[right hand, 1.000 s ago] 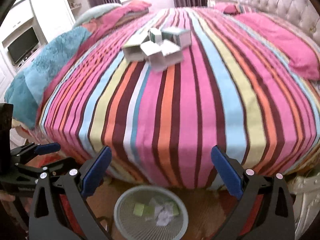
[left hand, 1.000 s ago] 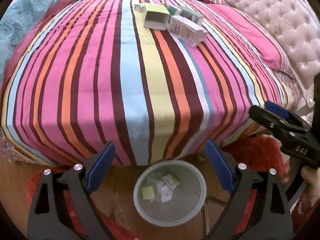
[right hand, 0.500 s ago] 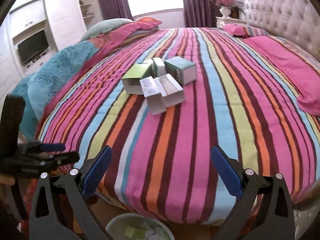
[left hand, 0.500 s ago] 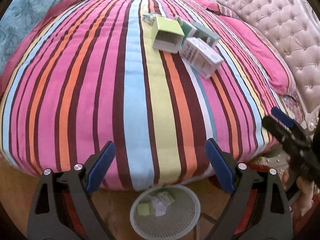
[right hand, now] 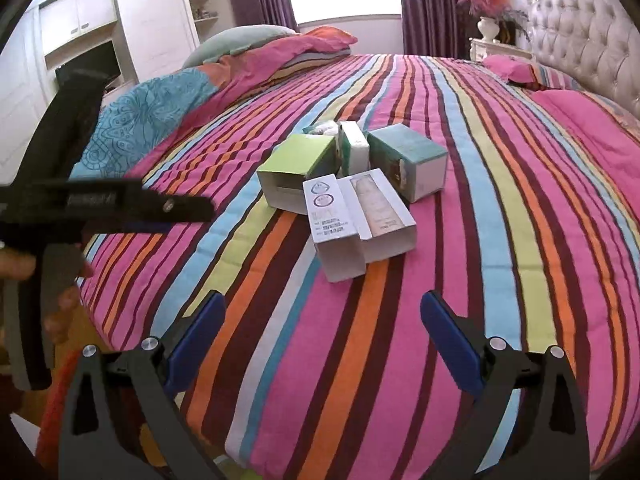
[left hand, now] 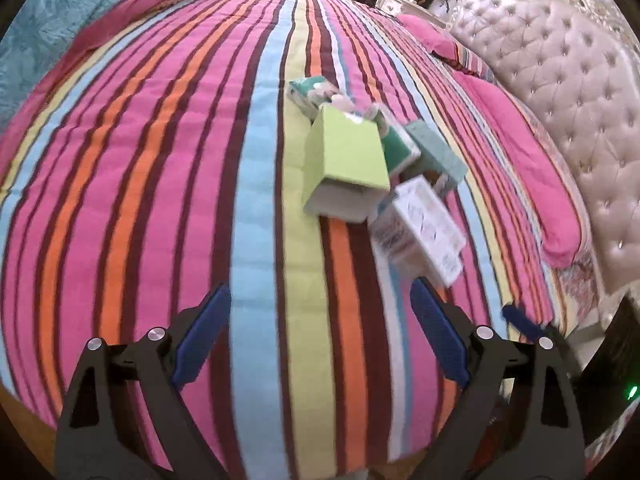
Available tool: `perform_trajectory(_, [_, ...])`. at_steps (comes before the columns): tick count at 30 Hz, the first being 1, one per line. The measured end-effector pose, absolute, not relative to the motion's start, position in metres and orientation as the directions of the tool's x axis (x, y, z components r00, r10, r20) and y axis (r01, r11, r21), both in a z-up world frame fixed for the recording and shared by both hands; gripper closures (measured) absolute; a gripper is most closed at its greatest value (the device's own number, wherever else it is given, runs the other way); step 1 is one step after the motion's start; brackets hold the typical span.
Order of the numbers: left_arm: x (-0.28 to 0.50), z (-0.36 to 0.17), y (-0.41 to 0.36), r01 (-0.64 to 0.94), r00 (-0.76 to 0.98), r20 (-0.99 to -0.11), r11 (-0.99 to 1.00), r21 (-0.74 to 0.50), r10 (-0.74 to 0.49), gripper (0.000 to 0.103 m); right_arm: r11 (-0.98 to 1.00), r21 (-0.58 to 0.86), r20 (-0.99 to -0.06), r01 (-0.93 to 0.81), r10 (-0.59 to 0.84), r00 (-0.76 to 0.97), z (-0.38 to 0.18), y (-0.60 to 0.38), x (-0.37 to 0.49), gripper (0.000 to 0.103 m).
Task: Collect trash
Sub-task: 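Grasp the white cosmetic box with the right tool while the left tool grasps the green box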
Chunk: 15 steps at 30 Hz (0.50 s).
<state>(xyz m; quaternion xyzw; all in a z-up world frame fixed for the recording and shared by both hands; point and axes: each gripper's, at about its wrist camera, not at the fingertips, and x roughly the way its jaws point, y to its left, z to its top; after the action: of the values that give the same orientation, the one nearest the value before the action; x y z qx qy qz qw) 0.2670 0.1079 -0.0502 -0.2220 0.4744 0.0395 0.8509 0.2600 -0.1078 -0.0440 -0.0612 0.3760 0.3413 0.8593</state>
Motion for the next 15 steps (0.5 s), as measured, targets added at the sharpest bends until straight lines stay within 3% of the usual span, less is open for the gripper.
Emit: perform_trajectory(15, [0.357, -0.059, 0.111, -0.312, 0.498, -0.858, 0.898, -0.31, -0.123, 0.014, 0.732, 0.136, -0.702, -0.667, 0.546, 0.456, -0.049, -0.085, 0.295, 0.009])
